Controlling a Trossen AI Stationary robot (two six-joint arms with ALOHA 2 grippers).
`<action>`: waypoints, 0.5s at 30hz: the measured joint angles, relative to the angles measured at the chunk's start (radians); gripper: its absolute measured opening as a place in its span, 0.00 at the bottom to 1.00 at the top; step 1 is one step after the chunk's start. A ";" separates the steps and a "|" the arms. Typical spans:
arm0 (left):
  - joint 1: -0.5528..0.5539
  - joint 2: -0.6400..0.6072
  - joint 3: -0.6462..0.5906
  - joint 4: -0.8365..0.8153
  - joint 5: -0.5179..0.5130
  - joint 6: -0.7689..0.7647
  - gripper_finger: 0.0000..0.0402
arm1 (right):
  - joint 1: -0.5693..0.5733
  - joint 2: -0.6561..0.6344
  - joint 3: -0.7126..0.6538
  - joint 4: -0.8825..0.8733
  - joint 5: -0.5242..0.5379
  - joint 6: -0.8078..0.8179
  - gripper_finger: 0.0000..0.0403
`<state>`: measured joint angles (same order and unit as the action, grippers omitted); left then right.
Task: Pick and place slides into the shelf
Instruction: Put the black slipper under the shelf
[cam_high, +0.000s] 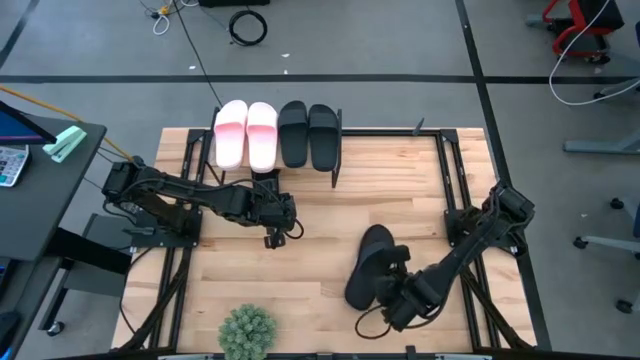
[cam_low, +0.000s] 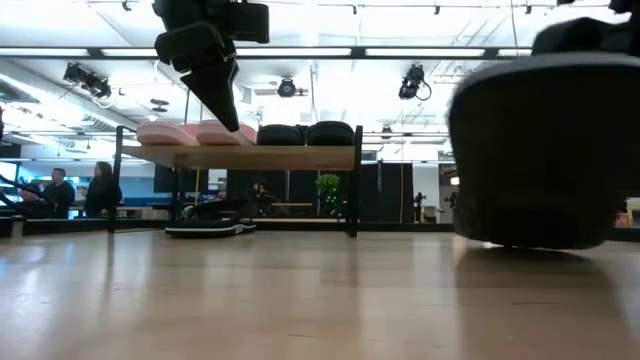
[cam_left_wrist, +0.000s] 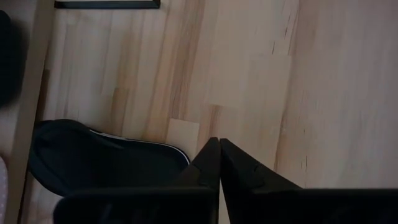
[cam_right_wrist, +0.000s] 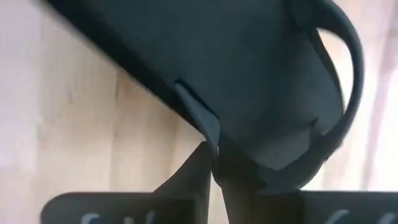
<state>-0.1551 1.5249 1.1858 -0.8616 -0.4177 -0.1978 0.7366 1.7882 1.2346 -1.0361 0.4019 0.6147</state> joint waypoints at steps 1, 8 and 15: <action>0.000 0.000 0.000 0.000 0.000 0.000 0.04 | 0.000 0.000 0.000 -0.002 -0.016 0.030 0.10; 0.000 0.000 0.000 0.000 0.000 -0.003 0.05 | -0.001 0.000 0.000 -0.003 -0.122 0.129 0.19; 0.000 0.000 0.000 0.000 0.000 -0.026 0.02 | 0.007 0.000 0.000 -0.003 -0.193 0.217 0.23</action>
<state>-0.1551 1.5249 1.1858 -0.8612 -0.4175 -0.2237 0.7433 1.7882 1.2346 -1.0389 0.2091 0.8313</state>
